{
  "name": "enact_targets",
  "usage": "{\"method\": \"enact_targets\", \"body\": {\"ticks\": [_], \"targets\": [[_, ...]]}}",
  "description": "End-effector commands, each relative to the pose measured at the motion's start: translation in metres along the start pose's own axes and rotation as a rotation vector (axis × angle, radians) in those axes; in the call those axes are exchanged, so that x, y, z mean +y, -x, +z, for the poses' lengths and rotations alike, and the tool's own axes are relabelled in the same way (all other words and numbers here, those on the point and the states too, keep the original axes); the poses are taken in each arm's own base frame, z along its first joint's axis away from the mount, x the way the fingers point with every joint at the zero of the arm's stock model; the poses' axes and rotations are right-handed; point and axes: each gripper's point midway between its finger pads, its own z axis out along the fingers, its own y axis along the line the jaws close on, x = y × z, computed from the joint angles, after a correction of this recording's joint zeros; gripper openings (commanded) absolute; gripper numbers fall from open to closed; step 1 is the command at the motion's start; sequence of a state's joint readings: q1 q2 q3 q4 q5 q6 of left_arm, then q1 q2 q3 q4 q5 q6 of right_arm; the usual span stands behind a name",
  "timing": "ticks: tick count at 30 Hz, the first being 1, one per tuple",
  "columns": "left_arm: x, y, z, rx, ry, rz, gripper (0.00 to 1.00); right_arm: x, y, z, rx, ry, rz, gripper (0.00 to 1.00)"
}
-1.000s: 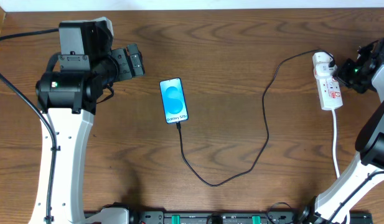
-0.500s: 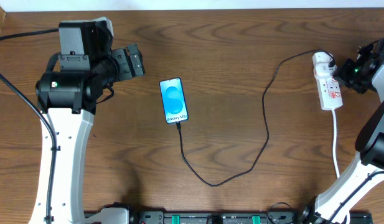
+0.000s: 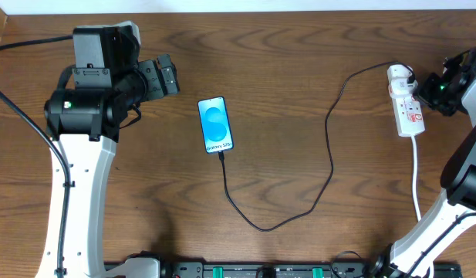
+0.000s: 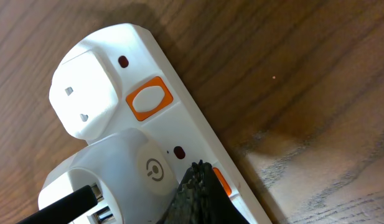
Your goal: Plug charger to phone and switch on socket
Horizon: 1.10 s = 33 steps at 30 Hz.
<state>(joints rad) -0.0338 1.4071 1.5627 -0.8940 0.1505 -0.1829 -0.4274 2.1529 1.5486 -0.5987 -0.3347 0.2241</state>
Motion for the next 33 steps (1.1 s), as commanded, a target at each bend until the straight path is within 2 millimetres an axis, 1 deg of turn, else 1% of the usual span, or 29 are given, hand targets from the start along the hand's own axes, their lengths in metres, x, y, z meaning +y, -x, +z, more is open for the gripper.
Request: {"method": "enact_targets", "body": {"ticks": [1, 9, 12, 14, 15, 16, 18, 19, 21, 22, 23, 24, 26, 27, 29, 30, 31, 33], "targets": [[0.002, 0.002, -0.003, -0.009, 0.011, 0.000, 0.98, 0.078, -0.092, 0.026, 0.324, 0.320, 0.031, 0.01], [0.002, 0.002, -0.003, -0.009, 0.011, 0.000, 0.98, 0.078, -0.094, 0.026, 0.337, 0.313, 0.064, 0.01], [0.002, 0.002, -0.003, -0.009, 0.011, 0.000, 0.98, 0.073, -0.093, 0.028, 0.330, 0.286, 0.067, 0.01], [0.002, 0.002, -0.003, -0.009, 0.011, 0.000, 0.98, 0.064, -0.089, 0.031, 0.306, 0.230, 0.065, 0.01], [0.002, 0.002, -0.003, -0.009, 0.011, 0.000, 0.98, 0.053, -0.083, 0.034, 0.278, 0.178, 0.077, 0.01], [0.002, 0.002, -0.003, -0.009, 0.011, 0.000, 0.99, 0.050, -0.079, 0.034, 0.265, 0.164, 0.080, 0.01], [0.002, 0.002, -0.003, -0.008, 0.011, 0.000, 0.98, 0.034, -0.060, 0.028, 0.205, 0.140, 0.096, 0.01], [0.002, 0.002, -0.003, -0.009, 0.011, 0.000, 0.98, 0.025, -0.047, 0.018, 0.166, 0.133, 0.114, 0.01], [0.002, 0.002, -0.003, -0.009, 0.011, 0.000, 0.98, 0.012, -0.027, -0.002, 0.100, 0.131, 0.136, 0.01], [0.002, 0.002, -0.003, -0.009, 0.011, 0.000, 0.98, 0.002, -0.011, -0.021, 0.044, 0.129, 0.153, 0.01], [0.002, 0.002, -0.003, -0.009, 0.011, 0.000, 0.98, -0.004, -0.001, -0.036, 0.004, 0.129, 0.164, 0.01], [0.002, 0.002, -0.003, -0.009, 0.011, 0.000, 0.98, -0.012, 0.012, -0.061, -0.056, 0.130, 0.175, 0.01], [0.002, 0.002, -0.003, -0.009, 0.011, 0.000, 0.98, -0.018, 0.025, -0.094, -0.129, 0.129, 0.184, 0.01], [0.002, 0.002, -0.003, -0.009, 0.011, 0.000, 0.98, -0.019, 0.031, -0.122, -0.182, 0.129, 0.185, 0.01], [0.002, 0.002, -0.003, -0.009, 0.011, 0.000, 0.98, -0.014, 0.034, -0.146, -0.223, 0.132, 0.176, 0.01], [0.002, 0.002, -0.003, -0.009, 0.011, 0.000, 0.98, -0.007, 0.034, -0.159, -0.241, 0.145, 0.163, 0.01], [0.002, 0.002, -0.003, -0.009, 0.011, 0.000, 0.98, 0.001, 0.034, -0.171, -0.259, 0.158, 0.147, 0.01], [0.002, 0.002, -0.003, -0.009, 0.011, 0.000, 0.98, 0.031, 0.026, -0.196, -0.282, 0.206, 0.069, 0.01]]}}
